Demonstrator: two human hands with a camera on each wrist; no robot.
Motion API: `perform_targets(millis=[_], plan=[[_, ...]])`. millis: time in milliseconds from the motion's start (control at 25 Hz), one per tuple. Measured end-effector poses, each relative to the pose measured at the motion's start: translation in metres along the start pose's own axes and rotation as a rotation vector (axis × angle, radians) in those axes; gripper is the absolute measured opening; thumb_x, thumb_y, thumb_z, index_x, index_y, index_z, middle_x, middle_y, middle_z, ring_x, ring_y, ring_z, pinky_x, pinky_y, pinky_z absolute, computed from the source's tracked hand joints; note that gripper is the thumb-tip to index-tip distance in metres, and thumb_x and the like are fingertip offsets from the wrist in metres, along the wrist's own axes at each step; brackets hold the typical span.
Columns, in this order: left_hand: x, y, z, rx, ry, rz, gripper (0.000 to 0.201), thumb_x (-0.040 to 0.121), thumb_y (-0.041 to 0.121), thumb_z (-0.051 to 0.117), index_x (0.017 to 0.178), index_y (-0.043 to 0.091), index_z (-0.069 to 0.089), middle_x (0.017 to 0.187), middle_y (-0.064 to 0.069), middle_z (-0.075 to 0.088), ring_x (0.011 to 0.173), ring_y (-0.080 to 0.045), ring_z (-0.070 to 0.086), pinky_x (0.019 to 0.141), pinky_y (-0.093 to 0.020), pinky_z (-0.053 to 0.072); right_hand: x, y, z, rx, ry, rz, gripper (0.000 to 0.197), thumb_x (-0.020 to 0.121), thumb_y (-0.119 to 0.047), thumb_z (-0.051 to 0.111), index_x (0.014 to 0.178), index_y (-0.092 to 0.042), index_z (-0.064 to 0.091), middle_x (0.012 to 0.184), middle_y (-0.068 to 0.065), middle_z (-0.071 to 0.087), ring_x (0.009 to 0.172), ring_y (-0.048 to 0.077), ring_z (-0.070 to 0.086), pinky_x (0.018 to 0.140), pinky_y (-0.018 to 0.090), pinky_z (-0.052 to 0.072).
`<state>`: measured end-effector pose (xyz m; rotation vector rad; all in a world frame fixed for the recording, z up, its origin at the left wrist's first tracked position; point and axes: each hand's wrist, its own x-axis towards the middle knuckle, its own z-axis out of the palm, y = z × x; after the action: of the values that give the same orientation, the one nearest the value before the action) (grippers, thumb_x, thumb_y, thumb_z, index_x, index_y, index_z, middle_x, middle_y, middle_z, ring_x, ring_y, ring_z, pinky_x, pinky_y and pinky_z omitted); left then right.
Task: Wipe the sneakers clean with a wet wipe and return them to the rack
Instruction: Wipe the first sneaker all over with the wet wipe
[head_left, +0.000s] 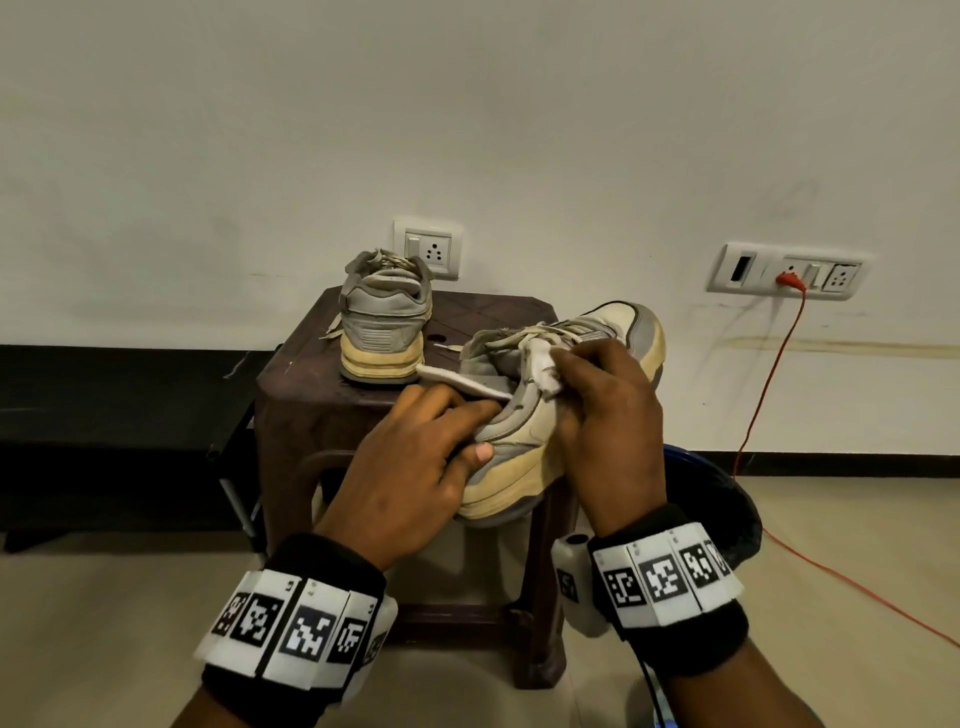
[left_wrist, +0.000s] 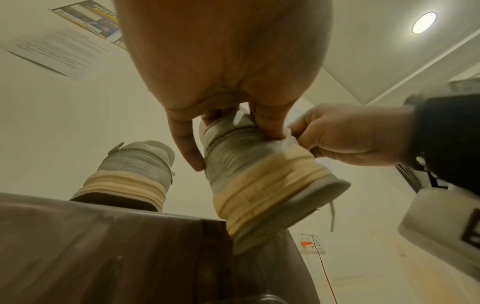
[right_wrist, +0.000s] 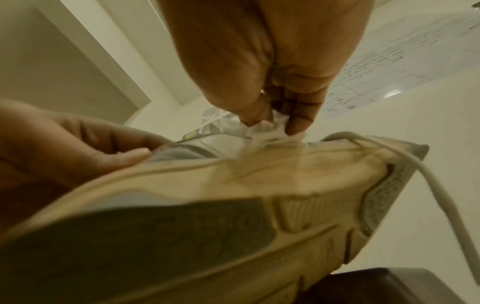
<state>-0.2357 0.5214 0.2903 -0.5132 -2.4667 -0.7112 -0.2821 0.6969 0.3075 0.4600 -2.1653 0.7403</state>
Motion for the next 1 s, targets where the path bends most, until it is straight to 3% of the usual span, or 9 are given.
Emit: perform_targets(millis=[120, 240, 320, 480, 600, 760, 880, 1000], plan=[[-0.001, -0.003, -0.001, -0.022, -0.019, -0.03, 0.043, 0.087, 0.036, 0.051, 0.128, 0.025, 0.057, 0.11, 0.01, 0.054, 0.106, -0.006, 0.042, 0.082, -0.02, 0.035, -0.011, -0.01, -0.004, 0.127, -0.022, -0.177, 0.032, 0.079, 0.004, 0.066, 0.11, -0.004, 0.069, 0.102, 0.011, 0.065, 0.094, 0.025, 0.061, 0.077, 0.036, 0.054], [-0.001, -0.004, 0.0, -0.016, -0.015, -0.017, 0.042, 0.087, 0.038, 0.049, 0.127, 0.026, 0.057, 0.105, 0.018, 0.047, 0.105, -0.005, 0.042, 0.081, -0.021, 0.036, -0.02, -0.006, -0.004, 0.118, 0.005, -0.253, 0.028, 0.084, -0.008, 0.055, 0.108, -0.001, 0.069, 0.103, 0.014, 0.065, 0.095, 0.027, 0.061, 0.079, 0.037, 0.054], [0.0, -0.004, 0.001, -0.027, -0.012, -0.015, 0.045, 0.087, 0.042, 0.044, 0.128, 0.027, 0.056, 0.103, 0.02, 0.044, 0.104, -0.005, 0.042, 0.081, -0.022, 0.037, -0.018, 0.004, -0.003, 0.06, 0.032, -0.212, 0.026, 0.083, -0.008, 0.059, 0.106, -0.001, 0.07, 0.102, 0.015, 0.066, 0.094, 0.028, 0.062, 0.079, 0.035, 0.054], [0.001, -0.001, 0.001, -0.025, -0.005, 0.002, 0.049, 0.085, 0.044, 0.04, 0.128, 0.026, 0.057, 0.107, 0.012, 0.054, 0.105, -0.007, 0.044, 0.083, -0.024, 0.04, -0.004, 0.029, -0.005, -0.002, 0.091, -0.028, 0.029, 0.076, 0.003, 0.07, 0.105, -0.003, 0.072, 0.1, 0.014, 0.067, 0.092, 0.03, 0.063, 0.078, 0.041, 0.055], [0.001, -0.004, 0.002, -0.062, 0.007, -0.025, 0.044, 0.087, 0.041, 0.045, 0.128, 0.027, 0.056, 0.109, 0.016, 0.05, 0.108, -0.007, 0.045, 0.085, -0.025, 0.04, -0.014, 0.018, -0.004, 0.048, 0.039, -0.112, 0.031, 0.076, 0.002, 0.07, 0.107, -0.002, 0.07, 0.1, 0.014, 0.066, 0.092, 0.028, 0.062, 0.078, 0.038, 0.055], [0.002, -0.015, 0.002, -0.183, 0.015, -0.091, 0.044, 0.088, 0.035, 0.051, 0.13, 0.024, 0.056, 0.112, 0.015, 0.051, 0.112, -0.01, 0.047, 0.092, -0.024, 0.038, -0.031, -0.005, -0.003, 0.121, -0.063, -0.28, 0.028, 0.083, -0.012, 0.057, 0.104, 0.0, 0.07, 0.098, 0.015, 0.066, 0.089, 0.027, 0.063, 0.075, 0.034, 0.055], [0.003, -0.015, 0.002, -0.198, 0.015, -0.086, 0.045, 0.086, 0.034, 0.053, 0.129, 0.022, 0.057, 0.109, 0.017, 0.05, 0.11, -0.008, 0.047, 0.091, -0.023, 0.038, -0.021, 0.008, -0.004, 0.01, 0.004, -0.202, 0.024, 0.077, -0.002, 0.069, 0.102, 0.0, 0.071, 0.096, 0.015, 0.067, 0.087, 0.028, 0.063, 0.075, 0.033, 0.055], [0.003, -0.013, 0.002, -0.21, 0.016, -0.073, 0.045, 0.085, 0.033, 0.054, 0.128, 0.022, 0.058, 0.11, 0.018, 0.049, 0.109, -0.008, 0.047, 0.092, -0.024, 0.04, -0.006, 0.031, -0.003, -0.04, 0.118, -0.084, 0.025, 0.077, 0.004, 0.066, 0.1, 0.0, 0.072, 0.094, 0.016, 0.066, 0.085, 0.032, 0.064, 0.073, 0.036, 0.055]])
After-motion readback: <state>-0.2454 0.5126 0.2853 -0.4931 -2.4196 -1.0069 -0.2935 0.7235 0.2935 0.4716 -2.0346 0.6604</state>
